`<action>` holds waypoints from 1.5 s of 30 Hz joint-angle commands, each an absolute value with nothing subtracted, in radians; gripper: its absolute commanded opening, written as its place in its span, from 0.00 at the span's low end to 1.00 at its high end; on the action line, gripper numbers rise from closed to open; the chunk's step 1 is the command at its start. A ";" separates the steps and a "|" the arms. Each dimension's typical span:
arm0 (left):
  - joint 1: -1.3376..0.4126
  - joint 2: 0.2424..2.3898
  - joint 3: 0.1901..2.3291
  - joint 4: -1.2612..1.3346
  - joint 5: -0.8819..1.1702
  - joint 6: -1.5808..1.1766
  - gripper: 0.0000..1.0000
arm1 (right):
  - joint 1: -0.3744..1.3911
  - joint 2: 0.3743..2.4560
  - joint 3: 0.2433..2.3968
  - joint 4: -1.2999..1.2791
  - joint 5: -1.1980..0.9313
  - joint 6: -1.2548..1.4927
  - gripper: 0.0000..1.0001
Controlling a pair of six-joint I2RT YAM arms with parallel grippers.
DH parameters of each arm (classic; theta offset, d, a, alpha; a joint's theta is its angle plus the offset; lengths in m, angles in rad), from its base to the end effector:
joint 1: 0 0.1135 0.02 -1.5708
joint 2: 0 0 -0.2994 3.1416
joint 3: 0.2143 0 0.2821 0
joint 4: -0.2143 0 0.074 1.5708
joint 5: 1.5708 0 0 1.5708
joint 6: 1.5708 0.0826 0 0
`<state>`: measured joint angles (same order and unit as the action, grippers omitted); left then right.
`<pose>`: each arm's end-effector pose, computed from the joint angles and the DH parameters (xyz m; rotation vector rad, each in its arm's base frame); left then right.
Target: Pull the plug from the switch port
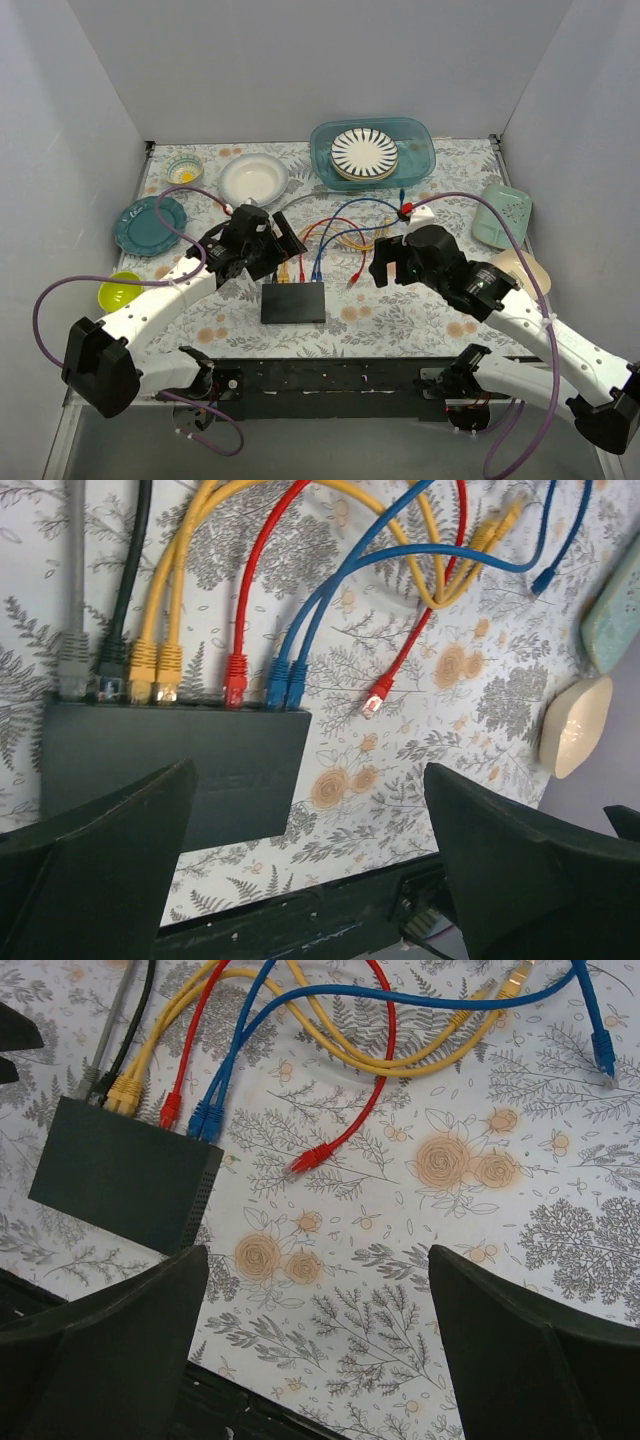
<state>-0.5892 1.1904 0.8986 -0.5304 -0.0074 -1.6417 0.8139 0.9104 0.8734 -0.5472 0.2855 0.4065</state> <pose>0.2470 -0.1644 0.2549 -1.3361 2.2925 -0.9318 0.1830 0.1598 0.3152 -0.2722 2.1390 0.4091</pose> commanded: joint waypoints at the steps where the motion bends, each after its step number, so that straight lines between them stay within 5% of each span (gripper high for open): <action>1: -0.591 1.160 0.882 -0.610 -0.070 -1.681 0.98 | 0.816 0.870 0.835 -0.440 0.227 0.387 0.99; 9: -0.591 1.065 0.836 -0.716 -0.184 -1.789 0.98 | 0.816 0.969 0.824 -0.407 0.180 0.445 0.98; 16: -0.591 1.074 0.816 -0.859 -0.213 -1.856 0.98 | 0.816 1.141 0.847 -0.321 -0.003 0.434 0.88; 24: -0.589 1.042 0.730 -0.891 -0.251 -1.905 0.82 | 0.818 1.382 0.896 -0.245 -0.136 0.469 0.60; 31: -0.535 1.135 0.741 -0.842 -0.249 -1.899 0.78 | 0.822 1.448 0.896 -0.204 -0.098 0.476 0.59; 38: -0.538 0.970 0.624 -0.746 -0.089 -1.856 0.47 | 0.822 1.679 1.150 -0.272 -0.095 0.408 0.55; 42: -0.549 0.881 0.557 -0.752 -0.037 -1.852 0.07 | 0.822 1.762 1.206 -0.268 -0.104 0.402 0.50; 45: -0.555 0.824 0.517 -0.704 0.058 -1.824 0.00 | 0.822 1.819 1.230 -0.285 -0.104 0.391 0.46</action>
<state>-0.5438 0.8822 0.5667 -0.7597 -0.0792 -1.8587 0.8196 1.7592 1.1835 -0.2615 -0.0956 0.4183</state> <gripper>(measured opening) 0.030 0.490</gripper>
